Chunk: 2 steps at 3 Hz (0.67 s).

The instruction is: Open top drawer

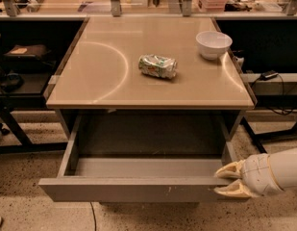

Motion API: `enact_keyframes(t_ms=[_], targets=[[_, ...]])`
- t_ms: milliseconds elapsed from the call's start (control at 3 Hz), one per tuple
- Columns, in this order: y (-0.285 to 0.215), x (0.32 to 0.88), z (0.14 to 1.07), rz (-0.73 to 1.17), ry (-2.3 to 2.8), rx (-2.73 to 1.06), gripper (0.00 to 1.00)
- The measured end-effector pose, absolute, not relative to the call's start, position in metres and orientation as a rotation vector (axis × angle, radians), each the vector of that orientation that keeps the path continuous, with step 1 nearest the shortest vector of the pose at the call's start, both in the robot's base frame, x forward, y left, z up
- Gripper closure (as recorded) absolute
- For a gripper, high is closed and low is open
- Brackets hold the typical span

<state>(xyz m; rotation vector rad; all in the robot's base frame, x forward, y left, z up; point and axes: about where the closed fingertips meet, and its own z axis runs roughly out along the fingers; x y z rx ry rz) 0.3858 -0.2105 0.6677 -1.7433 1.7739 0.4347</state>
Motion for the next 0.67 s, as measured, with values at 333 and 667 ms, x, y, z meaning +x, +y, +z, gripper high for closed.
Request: enact_keyframes(t_ms=[333,667], targets=[[-0.2063,0.3858,0.6671,0.445,1.771,-1.744,0.40],[-0.1999,0.3841,0.6659,0.456,1.769,-1.744,0.15]])
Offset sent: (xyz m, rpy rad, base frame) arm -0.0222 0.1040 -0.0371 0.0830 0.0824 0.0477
